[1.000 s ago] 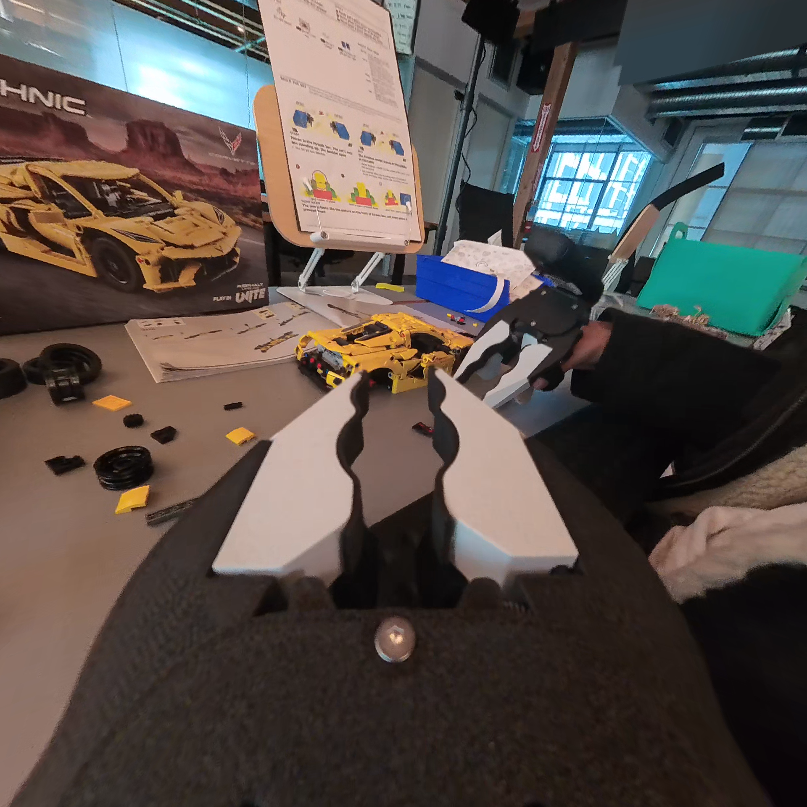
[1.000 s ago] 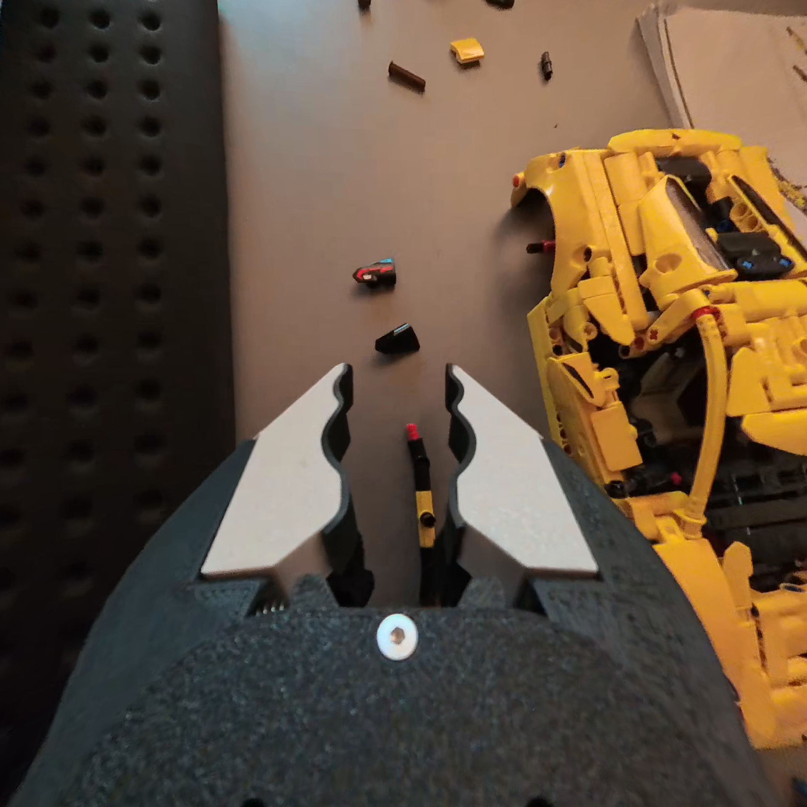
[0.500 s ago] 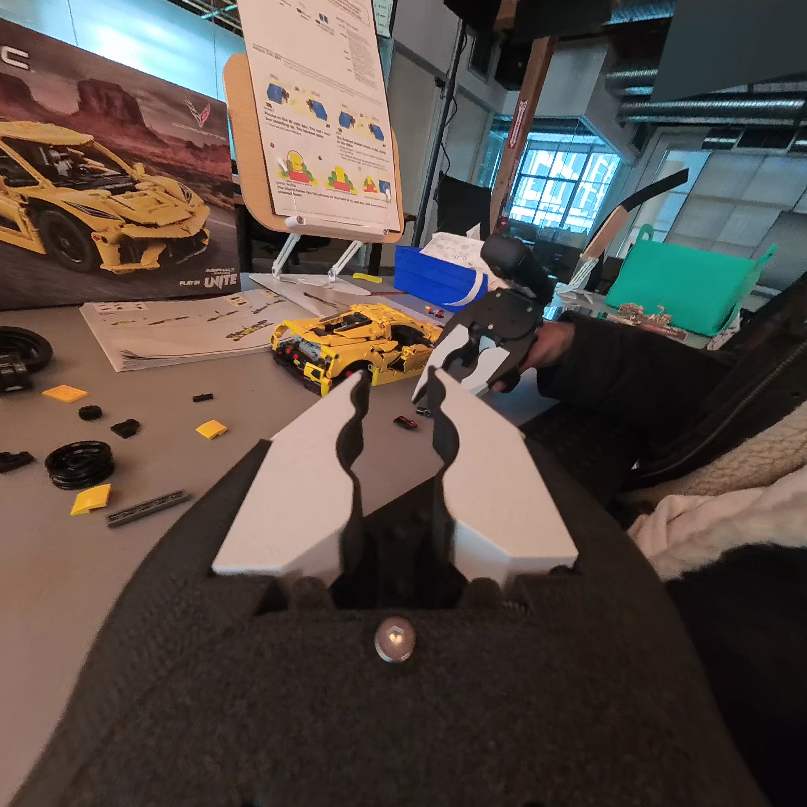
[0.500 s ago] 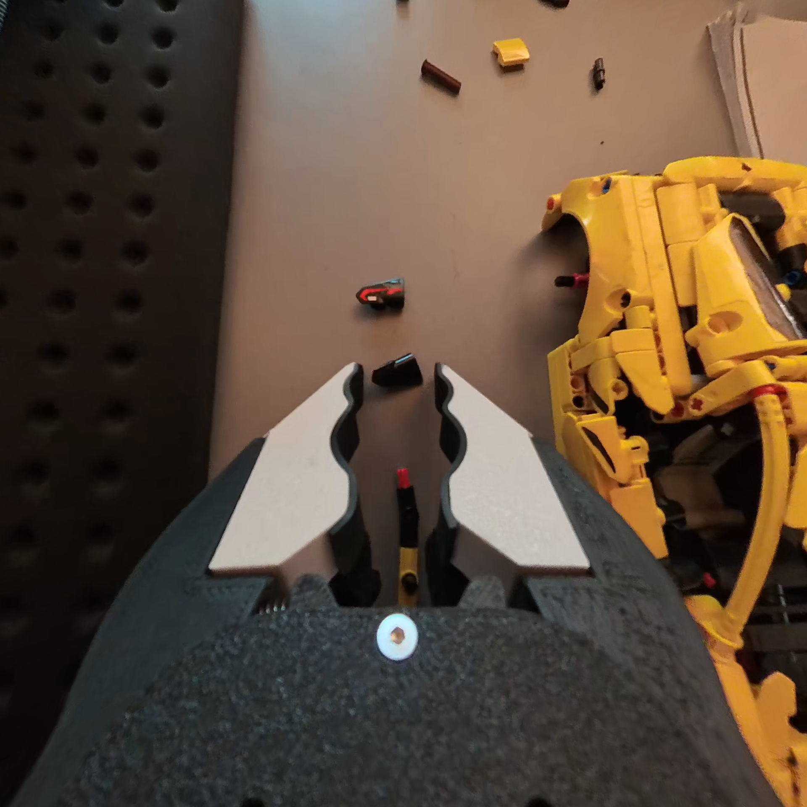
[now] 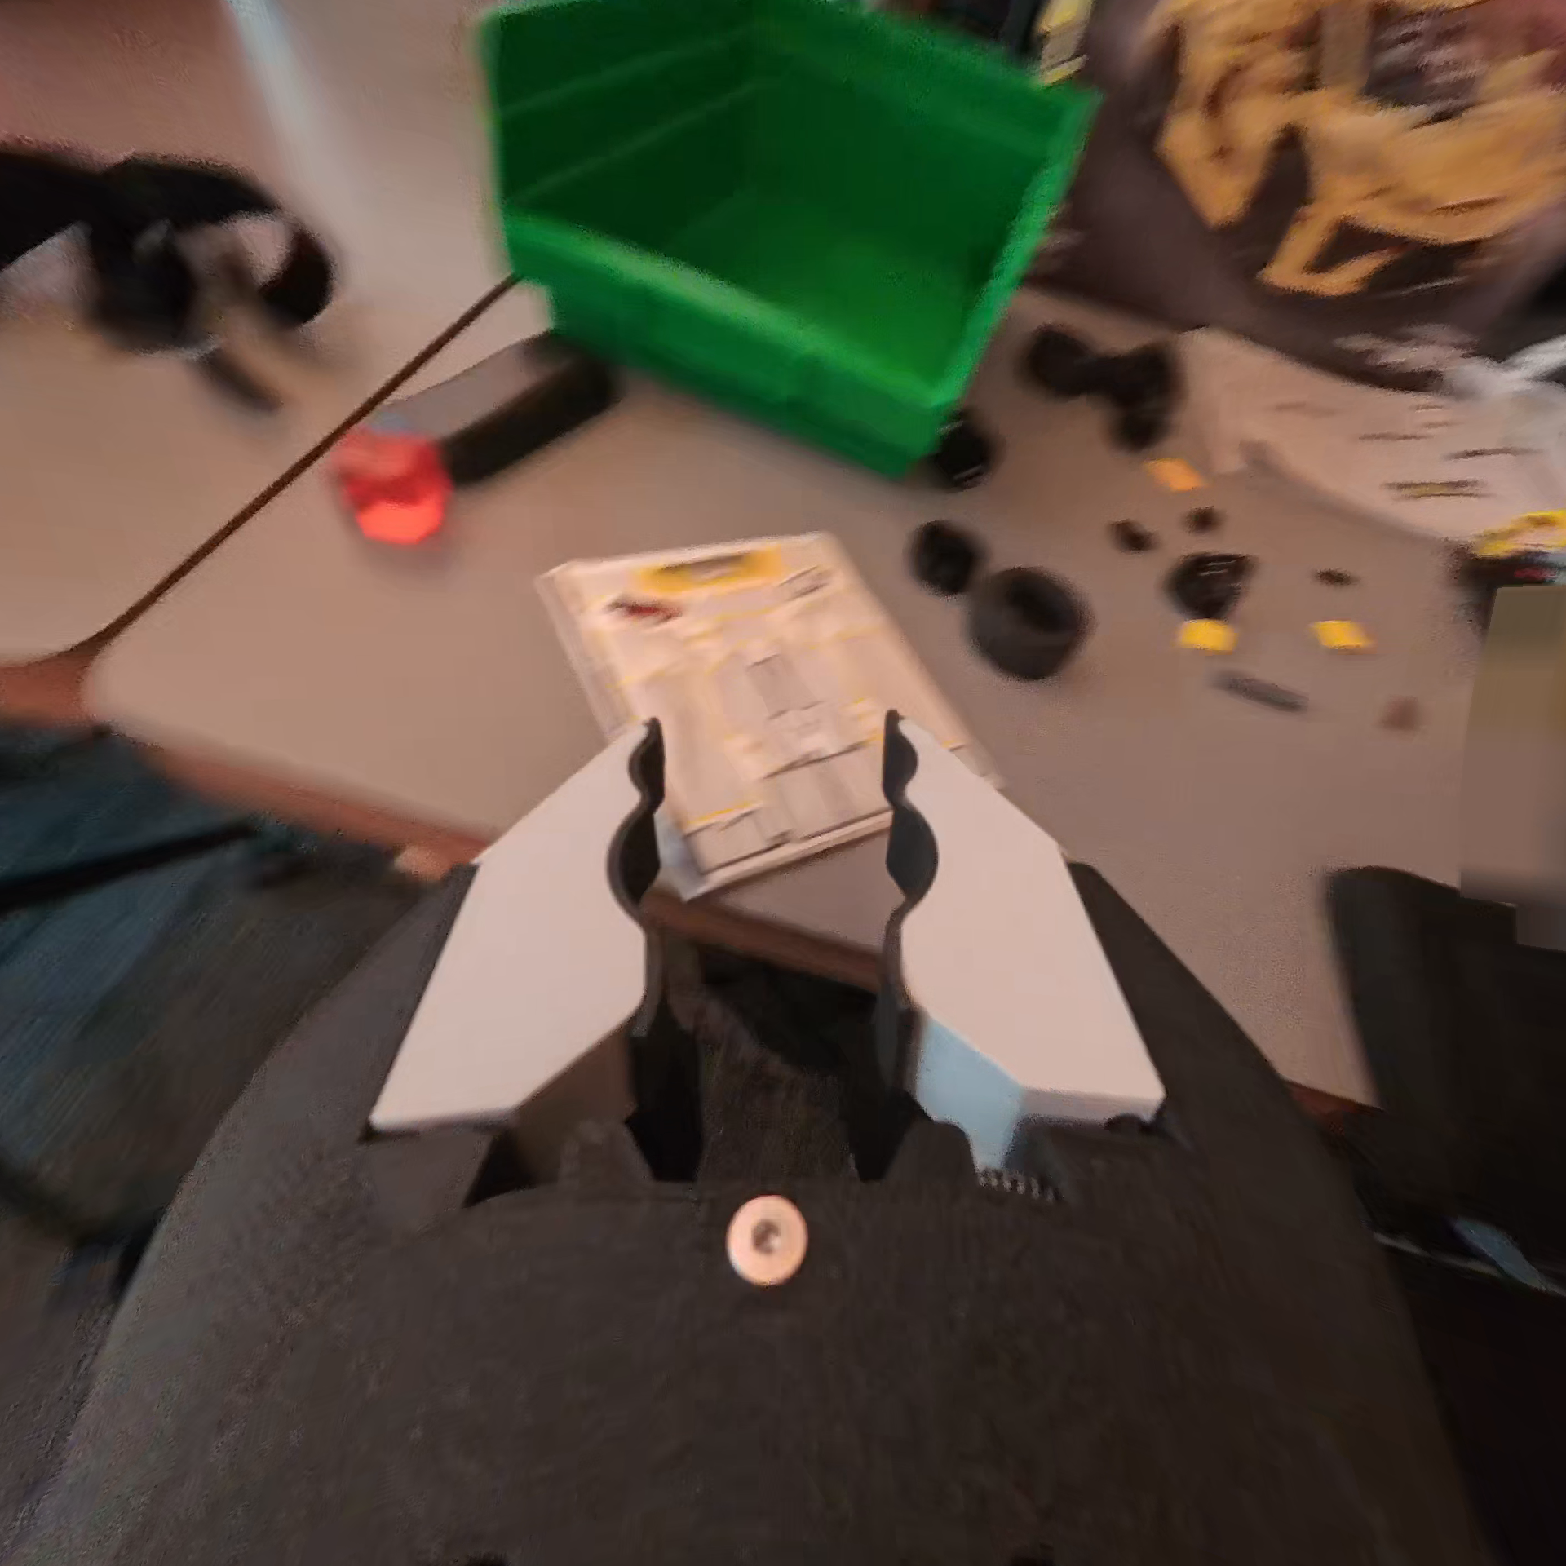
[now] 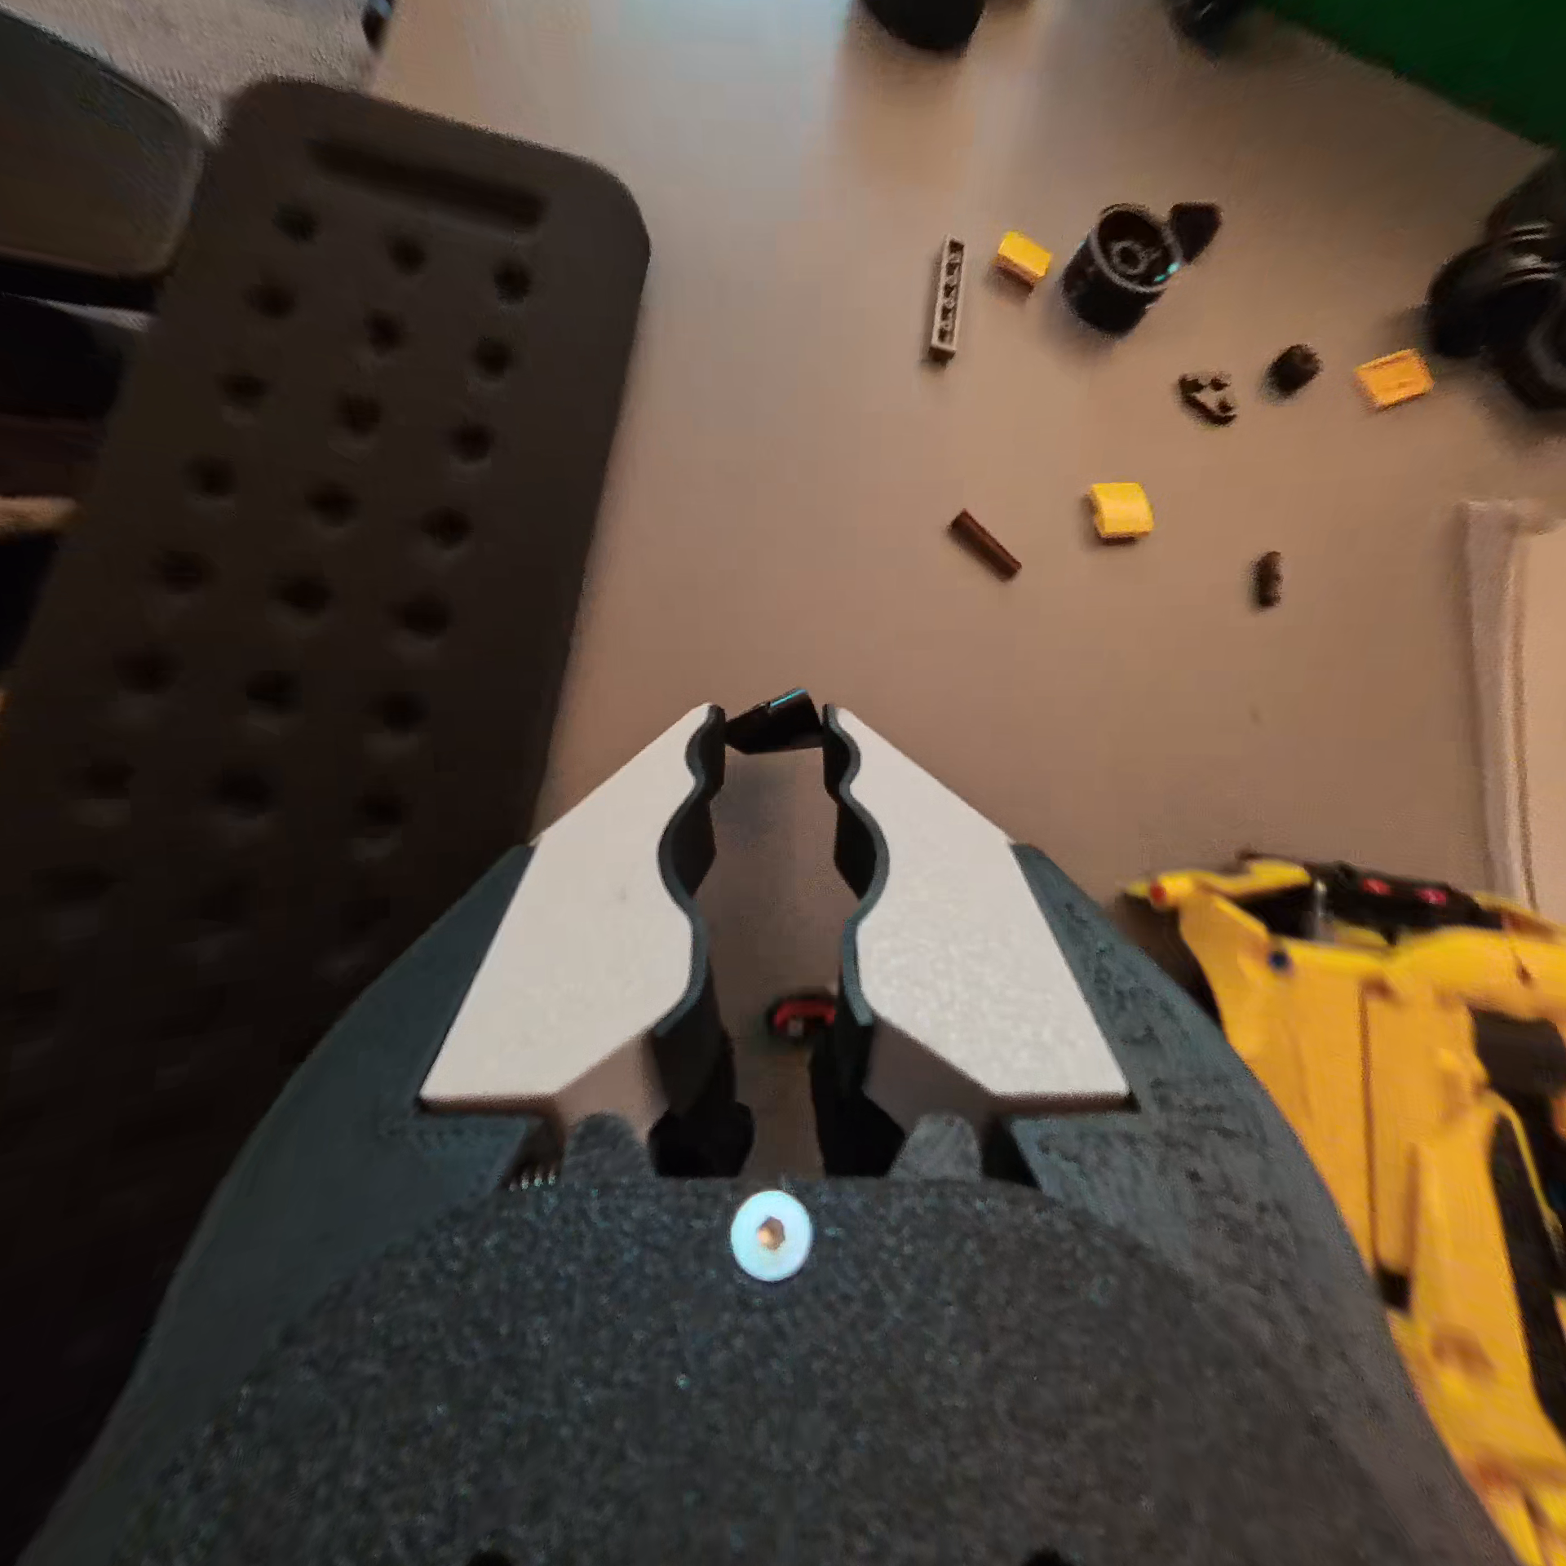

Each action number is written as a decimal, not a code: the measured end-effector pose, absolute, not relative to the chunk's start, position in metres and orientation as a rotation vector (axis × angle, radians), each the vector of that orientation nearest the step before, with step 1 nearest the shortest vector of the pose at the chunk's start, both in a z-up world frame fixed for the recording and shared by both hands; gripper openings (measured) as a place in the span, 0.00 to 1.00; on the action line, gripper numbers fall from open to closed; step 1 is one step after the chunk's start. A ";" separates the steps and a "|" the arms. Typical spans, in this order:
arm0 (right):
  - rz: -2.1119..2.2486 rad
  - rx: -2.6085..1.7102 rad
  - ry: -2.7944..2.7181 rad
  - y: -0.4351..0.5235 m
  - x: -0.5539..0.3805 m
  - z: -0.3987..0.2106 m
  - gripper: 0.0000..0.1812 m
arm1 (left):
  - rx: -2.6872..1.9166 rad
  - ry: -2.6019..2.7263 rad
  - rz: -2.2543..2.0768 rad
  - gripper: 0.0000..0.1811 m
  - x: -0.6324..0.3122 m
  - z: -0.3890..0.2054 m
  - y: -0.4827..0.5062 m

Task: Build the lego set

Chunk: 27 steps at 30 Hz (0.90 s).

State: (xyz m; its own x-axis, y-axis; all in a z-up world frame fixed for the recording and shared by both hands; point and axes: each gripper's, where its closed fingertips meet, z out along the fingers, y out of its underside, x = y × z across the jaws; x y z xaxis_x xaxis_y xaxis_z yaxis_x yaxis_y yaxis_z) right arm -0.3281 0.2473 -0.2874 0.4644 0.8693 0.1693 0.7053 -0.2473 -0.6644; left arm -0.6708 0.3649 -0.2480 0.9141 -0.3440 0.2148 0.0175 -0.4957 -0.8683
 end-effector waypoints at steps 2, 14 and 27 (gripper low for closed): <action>0.295 -2.042 -1.323 0.258 -0.339 -0.301 0.13 | -2.142 0.130 -0.399 0.33 -0.696 -0.266 0.365; 0.329 -1.970 -1.197 0.263 -0.345 -0.288 0.19 | -2.194 -0.183 -0.739 0.49 -0.690 -0.319 0.375; 0.178 -1.825 -1.130 0.262 -0.331 -0.263 0.08 | -2.172 -0.143 -0.987 0.00 -0.705 -0.286 0.335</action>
State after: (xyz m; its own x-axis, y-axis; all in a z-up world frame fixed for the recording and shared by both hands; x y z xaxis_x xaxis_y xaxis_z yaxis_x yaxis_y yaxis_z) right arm -0.3307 0.2619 -0.2631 0.5624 0.7583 0.3296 0.6207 -0.1238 -0.7742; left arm -0.7051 0.3352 -0.2865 0.6989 -0.1880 0.6901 0.3756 -0.7247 -0.5777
